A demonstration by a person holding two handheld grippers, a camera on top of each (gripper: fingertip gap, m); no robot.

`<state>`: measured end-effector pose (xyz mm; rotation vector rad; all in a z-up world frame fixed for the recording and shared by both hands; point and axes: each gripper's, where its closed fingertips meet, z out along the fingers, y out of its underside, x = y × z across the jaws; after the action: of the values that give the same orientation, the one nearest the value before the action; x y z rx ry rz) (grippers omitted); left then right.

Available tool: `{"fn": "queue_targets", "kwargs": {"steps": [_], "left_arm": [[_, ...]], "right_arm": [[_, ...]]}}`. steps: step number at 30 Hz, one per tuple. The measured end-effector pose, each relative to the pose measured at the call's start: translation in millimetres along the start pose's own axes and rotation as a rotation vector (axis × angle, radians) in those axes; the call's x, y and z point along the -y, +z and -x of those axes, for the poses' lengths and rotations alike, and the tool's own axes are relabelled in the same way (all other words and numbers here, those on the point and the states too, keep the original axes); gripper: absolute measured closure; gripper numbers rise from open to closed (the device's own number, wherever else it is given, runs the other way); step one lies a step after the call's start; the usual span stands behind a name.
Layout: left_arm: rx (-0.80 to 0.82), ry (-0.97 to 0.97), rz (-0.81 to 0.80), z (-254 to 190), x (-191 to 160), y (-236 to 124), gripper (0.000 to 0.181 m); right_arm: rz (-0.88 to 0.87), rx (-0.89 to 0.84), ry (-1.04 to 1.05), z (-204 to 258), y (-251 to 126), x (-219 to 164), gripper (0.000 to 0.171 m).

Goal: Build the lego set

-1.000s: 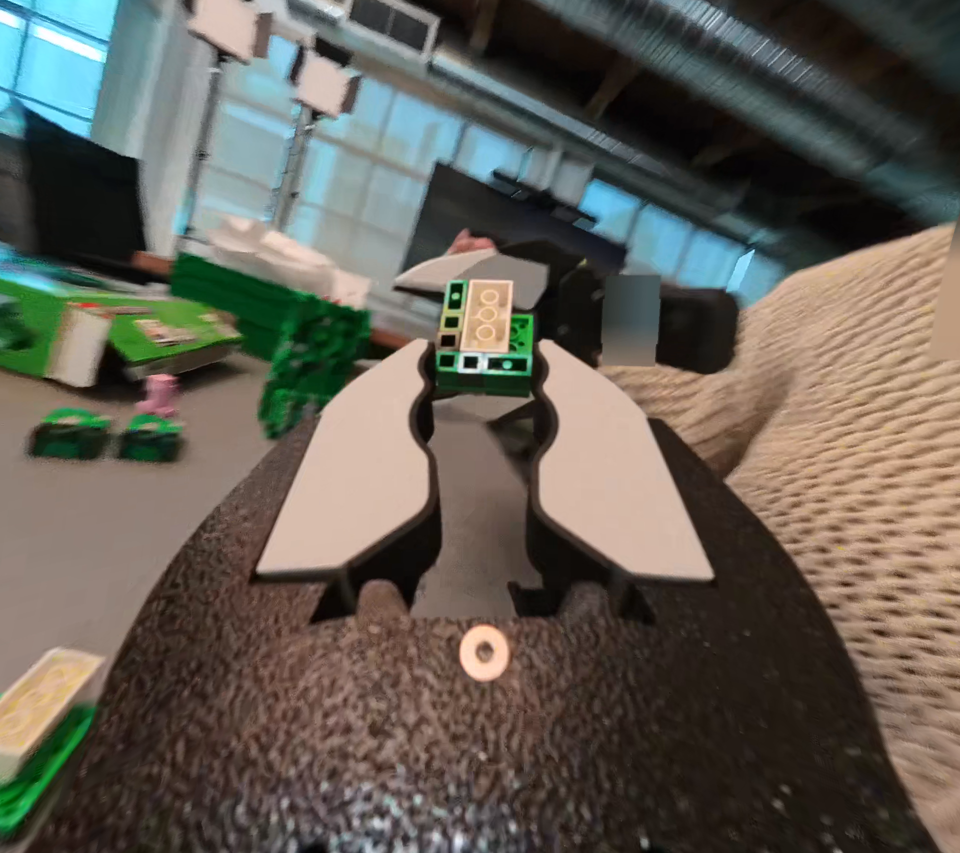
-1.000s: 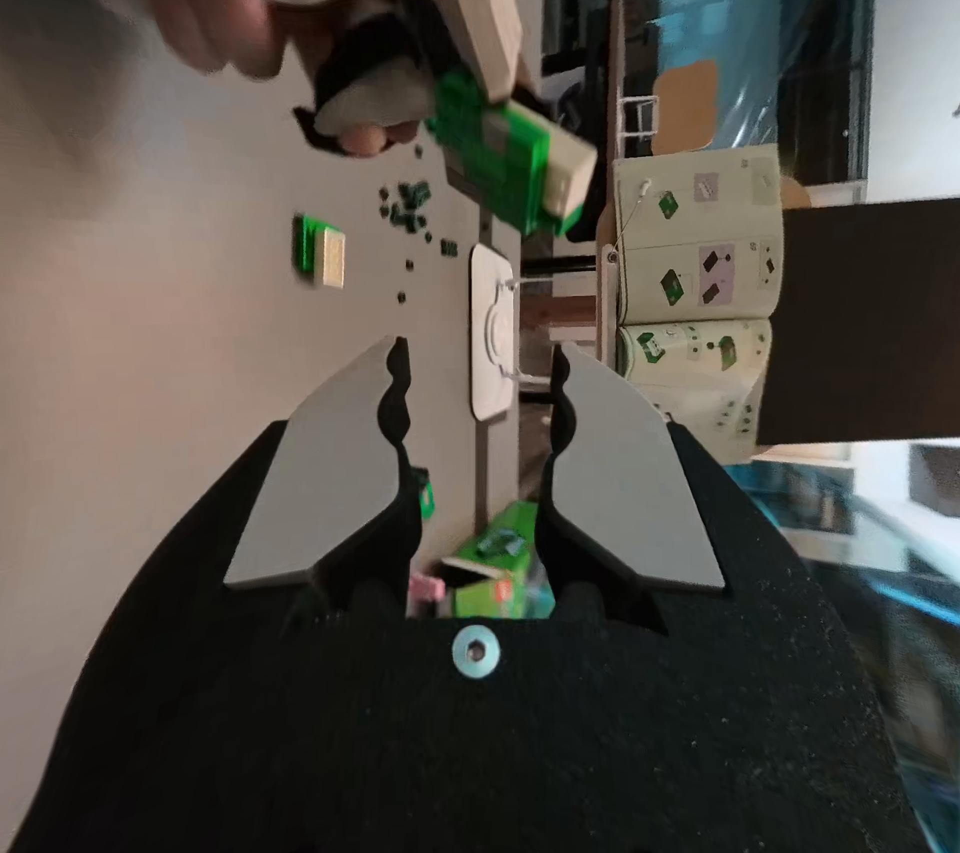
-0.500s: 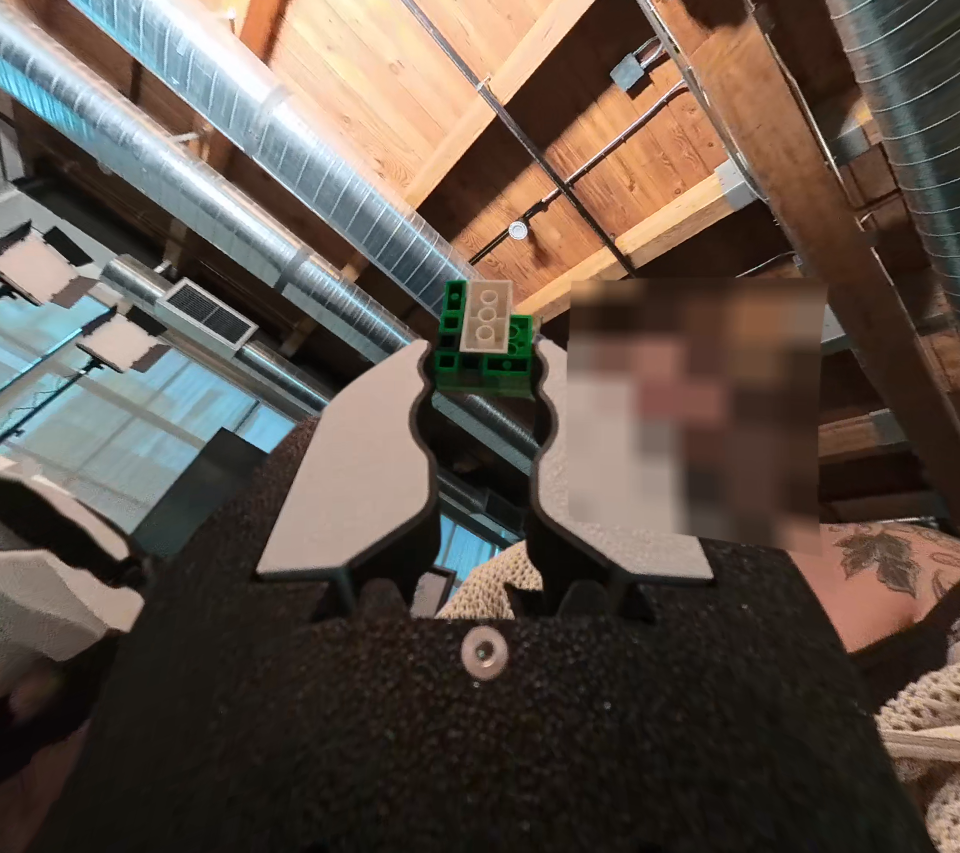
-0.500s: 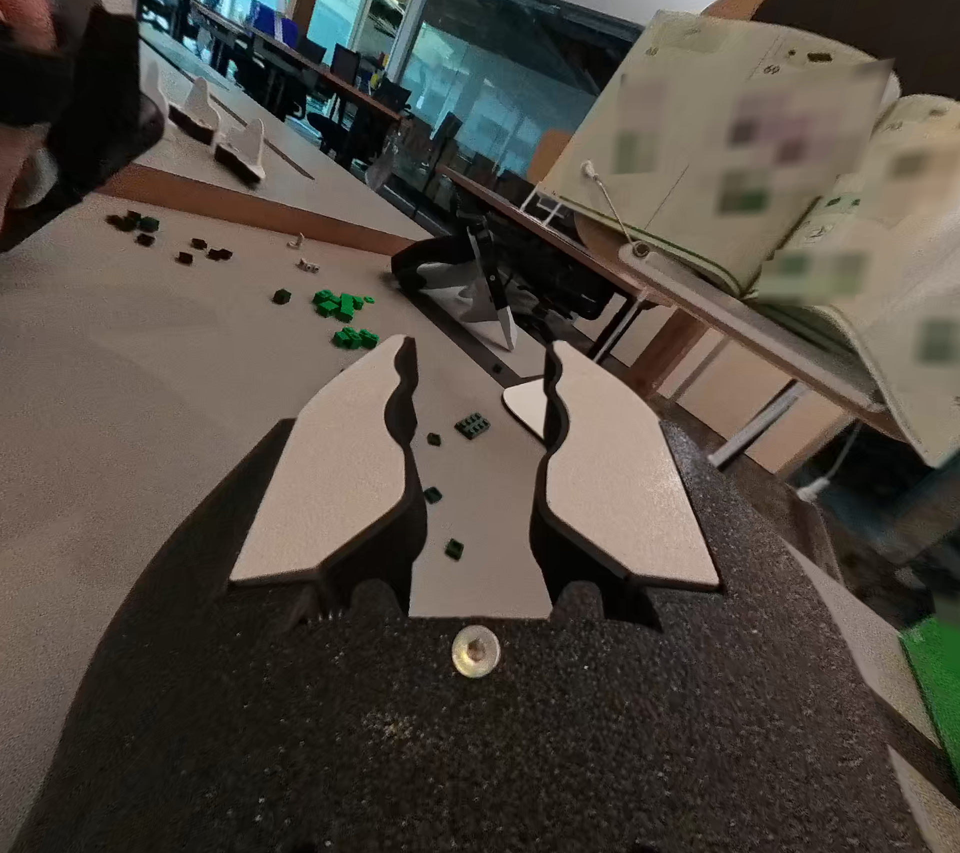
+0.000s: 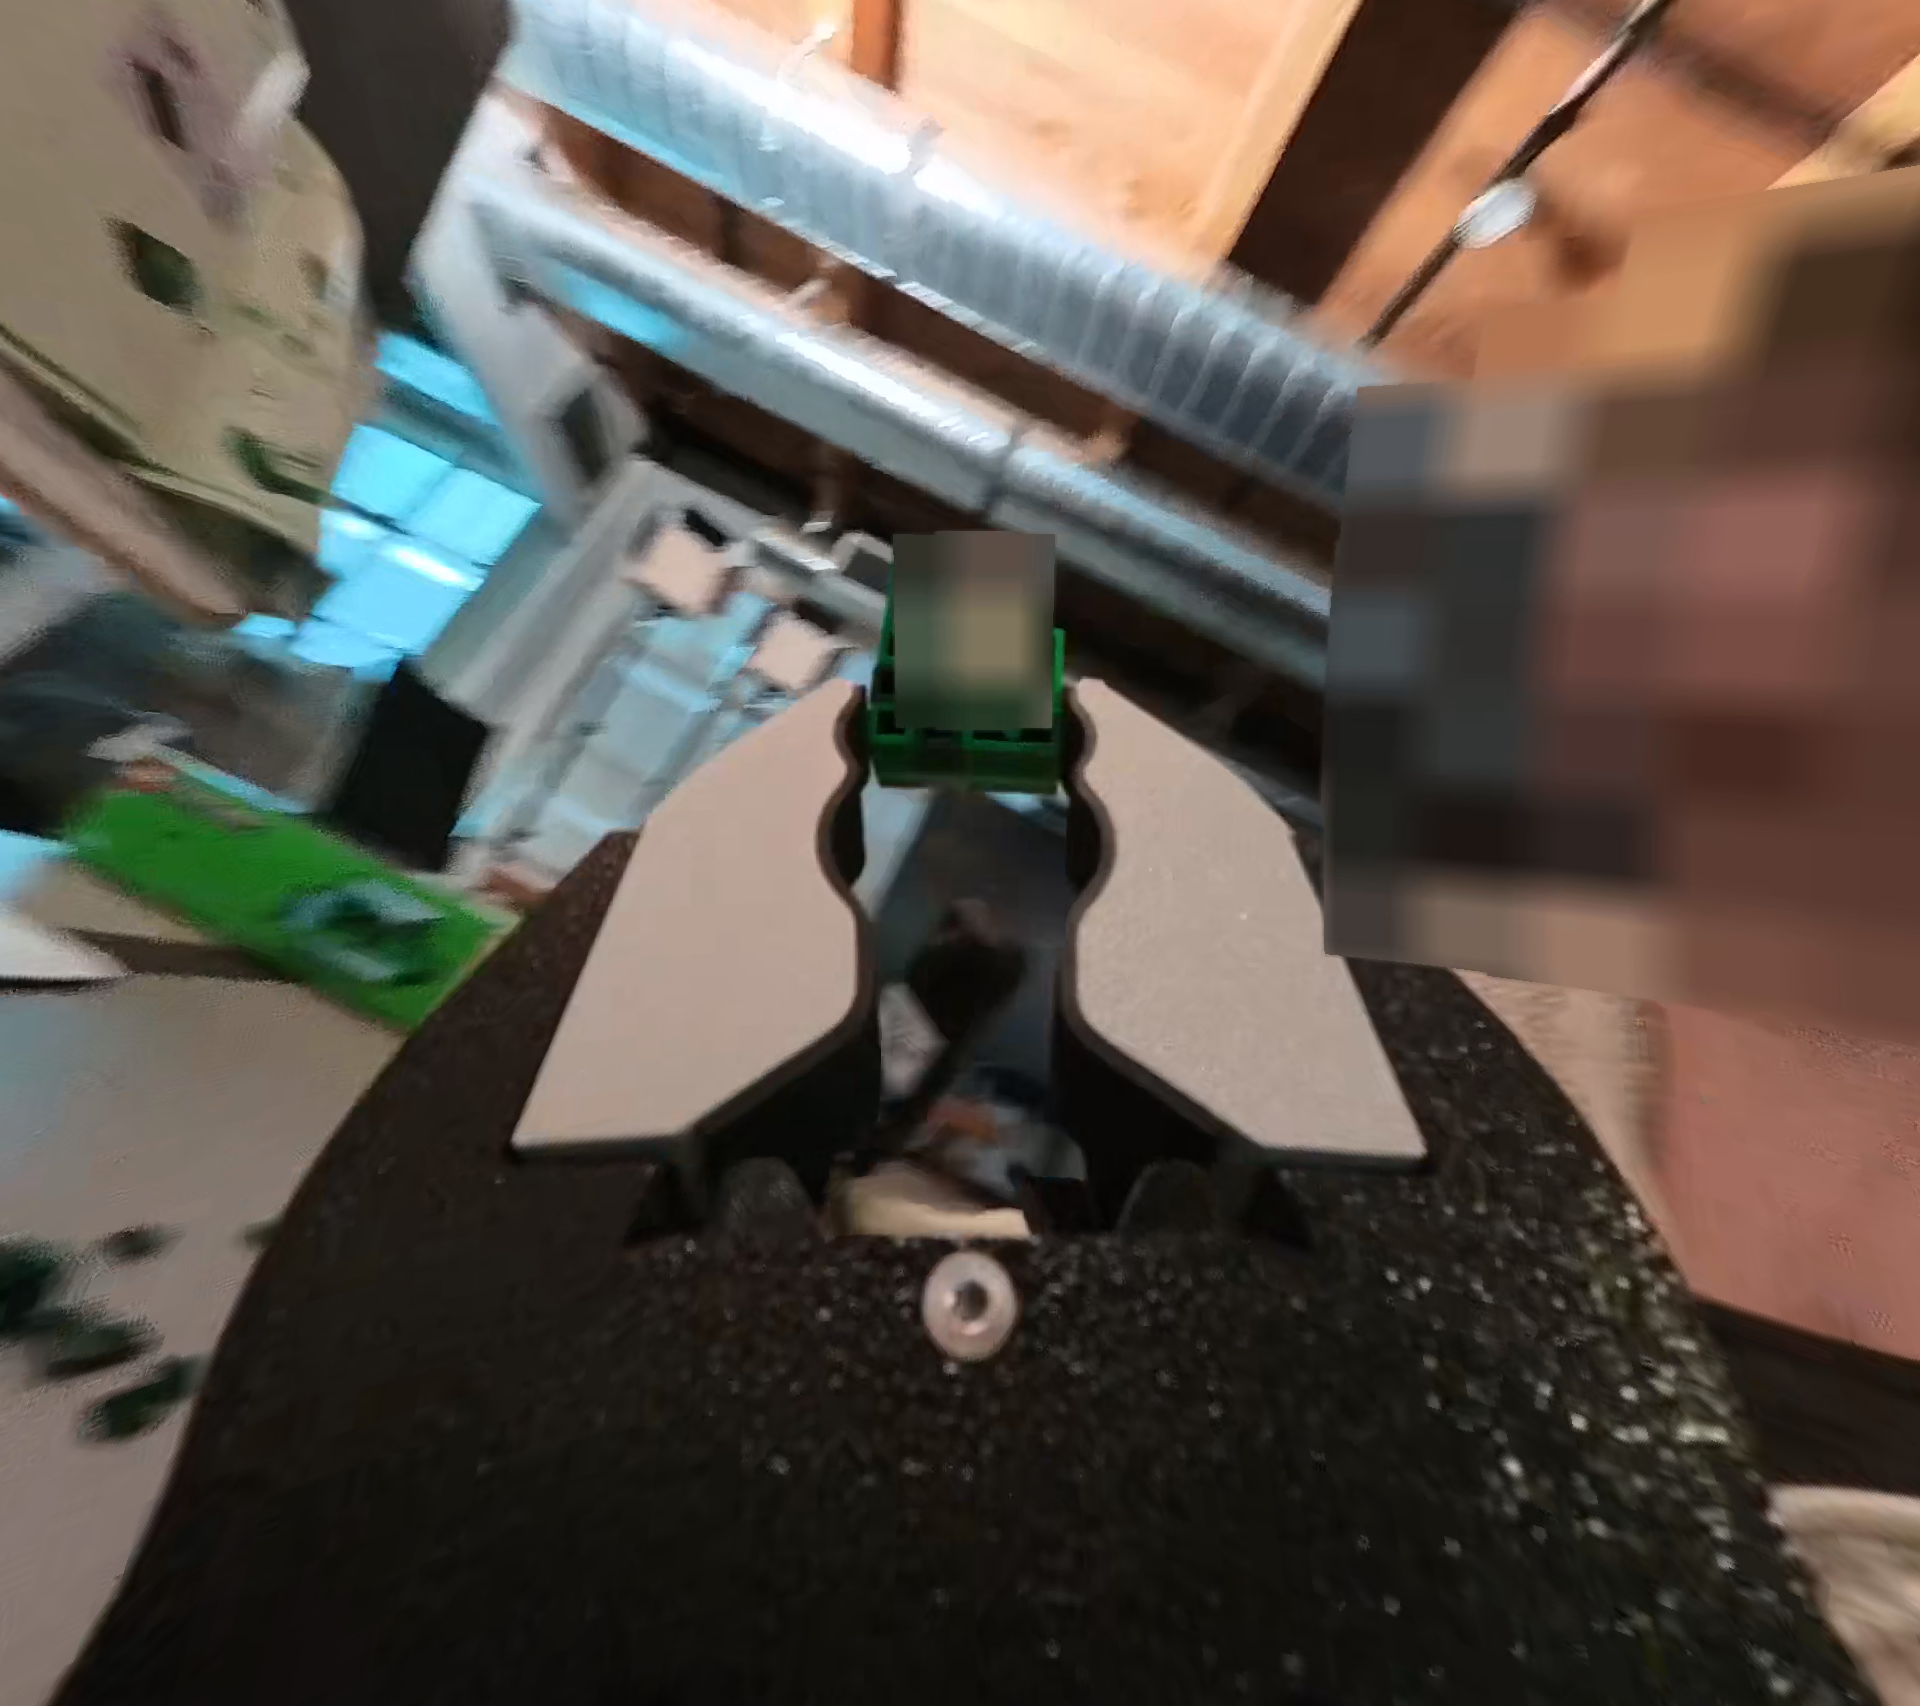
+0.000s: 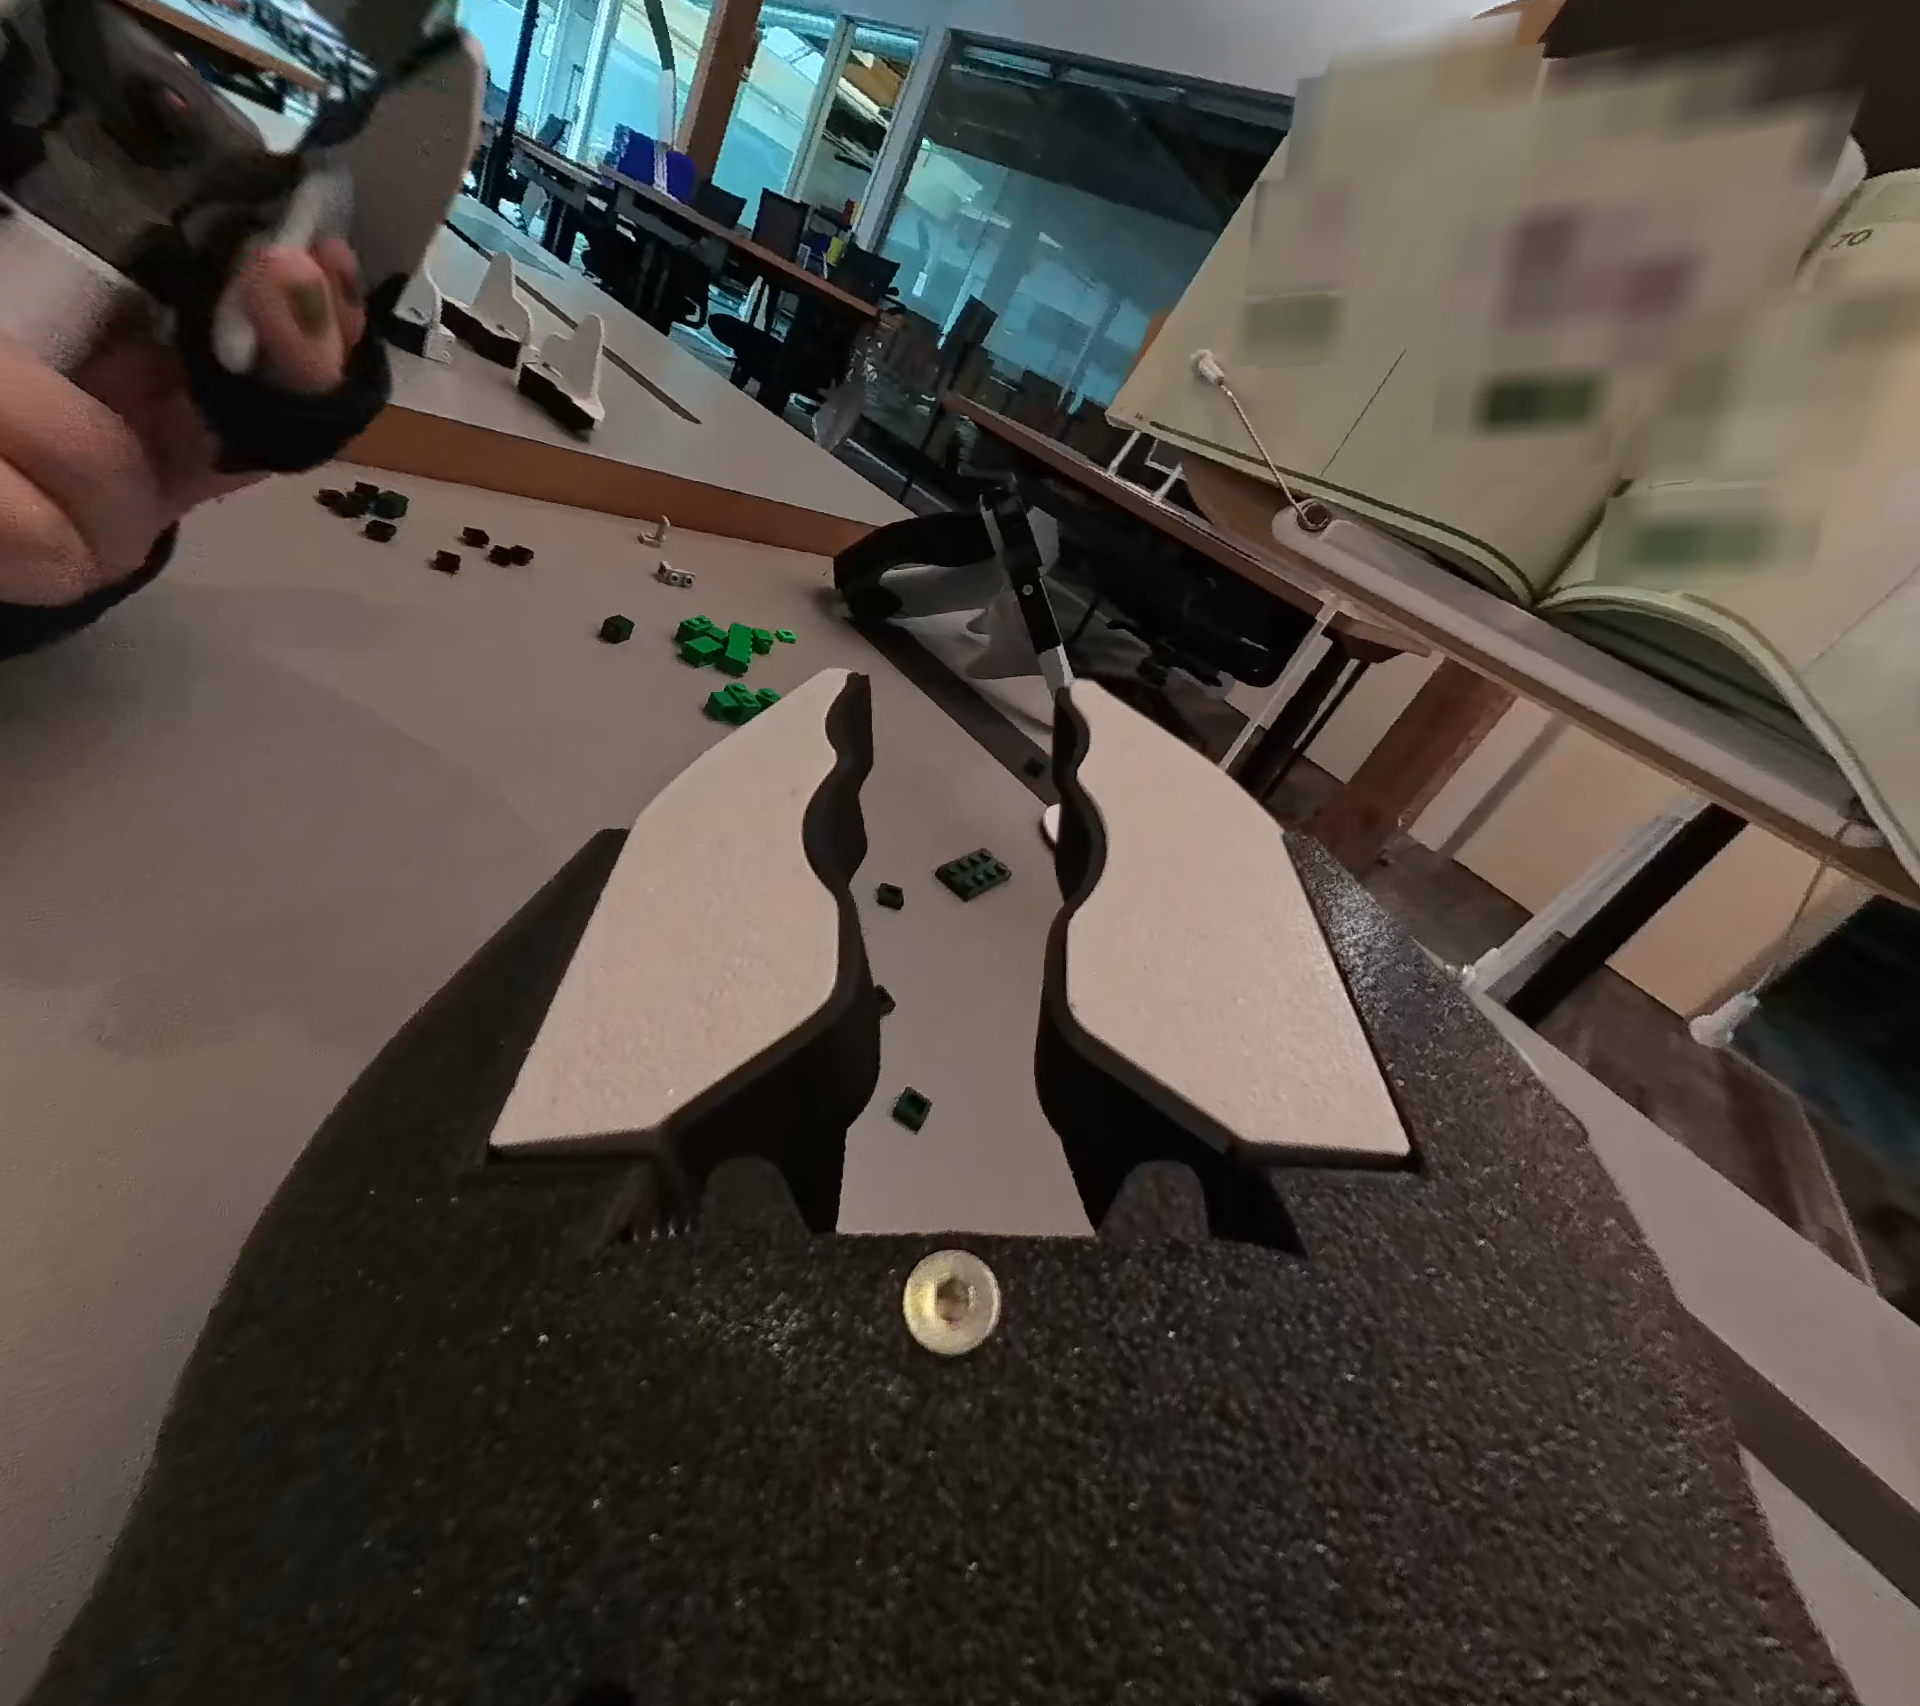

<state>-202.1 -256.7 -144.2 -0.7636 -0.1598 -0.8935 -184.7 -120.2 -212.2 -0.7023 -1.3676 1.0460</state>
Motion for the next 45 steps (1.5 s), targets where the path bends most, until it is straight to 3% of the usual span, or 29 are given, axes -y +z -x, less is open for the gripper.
{"fn": "queue_targets", "kwargs": {"steps": [1,3,7,9,21,23,26,28,39,45], "left_arm": [[0.083,0.11,0.019,7,0,-1,0.147],[0.285,0.399,0.087,21,2,-6,0.147],[0.66,1.107,0.463,55,-4,-23,0.147],[0.735,1.275,0.525,62,-5,-27,0.147],[0.684,1.368,0.656,69,-31,-23,0.147],[0.622,1.347,0.704,69,-44,-21,0.147],[0.562,1.352,0.76,68,-58,-19,0.147],[0.539,1.377,0.79,68,-65,-19,0.147],[0.565,1.488,0.749,64,-60,-13,0.147],[0.56,1.485,0.758,65,-63,-13,0.146]], "right_arm": [[-0.001,0.0,0.006,-1,0,0,0.139],[-0.001,-0.001,0.019,-2,0,-1,0.14],[0.006,-0.001,0.042,-4,0,-3,0.142],[0.009,-0.002,0.046,-4,0,-4,0.143],[0.004,0.065,0.052,6,0,-2,0.146],[-0.066,0.212,0.172,22,-4,10,0.145],[-0.181,0.52,0.546,44,-14,31,0.14],[-0.207,0.614,0.7,47,-17,37,0.133],[-0.164,0.364,0.677,16,-7,18,0.136],[-0.183,0.366,0.76,9,-7,17,0.137]]}}
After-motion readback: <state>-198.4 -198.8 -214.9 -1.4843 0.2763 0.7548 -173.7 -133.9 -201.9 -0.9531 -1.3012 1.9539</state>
